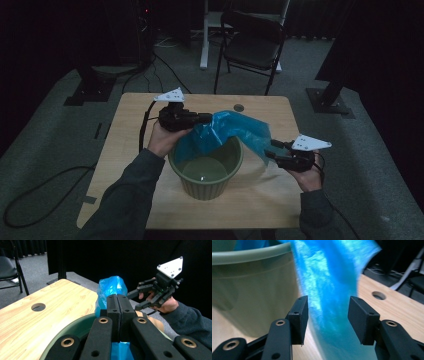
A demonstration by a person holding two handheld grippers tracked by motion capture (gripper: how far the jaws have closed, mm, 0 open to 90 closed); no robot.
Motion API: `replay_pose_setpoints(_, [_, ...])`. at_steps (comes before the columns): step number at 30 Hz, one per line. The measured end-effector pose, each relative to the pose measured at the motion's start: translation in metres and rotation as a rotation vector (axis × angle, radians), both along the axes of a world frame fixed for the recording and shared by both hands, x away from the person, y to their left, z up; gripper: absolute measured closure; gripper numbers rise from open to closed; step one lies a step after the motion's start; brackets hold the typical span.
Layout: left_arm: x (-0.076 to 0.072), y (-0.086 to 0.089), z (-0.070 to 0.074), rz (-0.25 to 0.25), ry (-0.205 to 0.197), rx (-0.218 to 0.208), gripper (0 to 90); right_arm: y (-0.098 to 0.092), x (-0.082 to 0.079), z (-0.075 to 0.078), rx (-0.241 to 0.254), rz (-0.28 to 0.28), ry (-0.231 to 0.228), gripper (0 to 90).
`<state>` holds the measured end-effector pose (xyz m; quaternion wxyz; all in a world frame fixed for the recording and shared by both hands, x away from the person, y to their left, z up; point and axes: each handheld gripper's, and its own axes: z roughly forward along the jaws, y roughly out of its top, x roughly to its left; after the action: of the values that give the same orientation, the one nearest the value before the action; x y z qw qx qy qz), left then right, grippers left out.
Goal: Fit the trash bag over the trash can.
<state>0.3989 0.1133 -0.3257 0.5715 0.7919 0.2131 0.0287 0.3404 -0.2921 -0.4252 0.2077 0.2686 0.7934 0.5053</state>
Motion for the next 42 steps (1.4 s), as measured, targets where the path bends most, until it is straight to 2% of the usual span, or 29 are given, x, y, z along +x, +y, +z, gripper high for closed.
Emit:
replay_pose_setpoints(4, [0.000, 0.001, -0.001, -0.001, 0.004, 0.002, 89.6, -0.005, 0.003, 0.004, 0.023, -0.035, -0.019, 50.3])
replay_pose_setpoints(8, [0.000, 0.002, -0.004, -0.001, 0.012, 0.006, 89.6, -0.001, 0.009, 0.005, 0.039, -0.019, -0.012, 53.0])
replay_pose_setpoints(12, [0.000, 0.005, -0.005, 0.004, 0.018, 0.013, 89.6, 0.005, 0.014, 0.007, 0.026, -0.013, -0.007, 58.7])
replay_pose_setpoints(15, [-0.001, 0.008, -0.006, 0.008, 0.020, 0.026, 89.6, 0.009, 0.016, 0.013, 0.015, -0.008, -0.012, 77.2])
replay_pose_setpoints(17, [-0.002, 0.010, -0.006, 0.011, 0.022, 0.031, 89.6, 0.008, 0.015, 0.018, 0.028, 0.007, -0.015, 85.5])
replay_pose_setpoints(19, [-0.003, 0.013, -0.007, 0.016, 0.024, 0.037, 89.6, 0.005, 0.013, 0.024, 0.048, 0.027, -0.017, 89.5])
replay_pose_setpoints(23, [-0.004, 0.018, -0.011, 0.025, 0.033, 0.047, 89.6, -0.001, 0.008, 0.039, 0.079, 0.061, -0.028, 89.9])
replay_pose_setpoints(27, [-0.005, 0.024, -0.019, 0.034, 0.051, 0.049, 89.6, 0.002, 0.006, 0.052, 0.039, 0.096, -0.035, 89.9])
replay_pose_setpoints(31, [-0.007, 0.028, -0.025, 0.047, 0.066, 0.064, 89.5, 0.008, 0.007, 0.053, 0.021, 0.118, -0.034, 89.8])
replay_pose_setpoints(39, [-0.012, 0.032, -0.034, 0.058, 0.084, 0.132, 88.8, 0.016, 0.009, 0.055, 0.025, 0.135, -0.035, 89.8])
replay_pose_setpoints(42, [-0.014, 0.033, -0.038, 0.066, 0.094, 0.134, 86.9, 0.018, 0.009, 0.056, 0.024, 0.143, -0.039, 89.8])
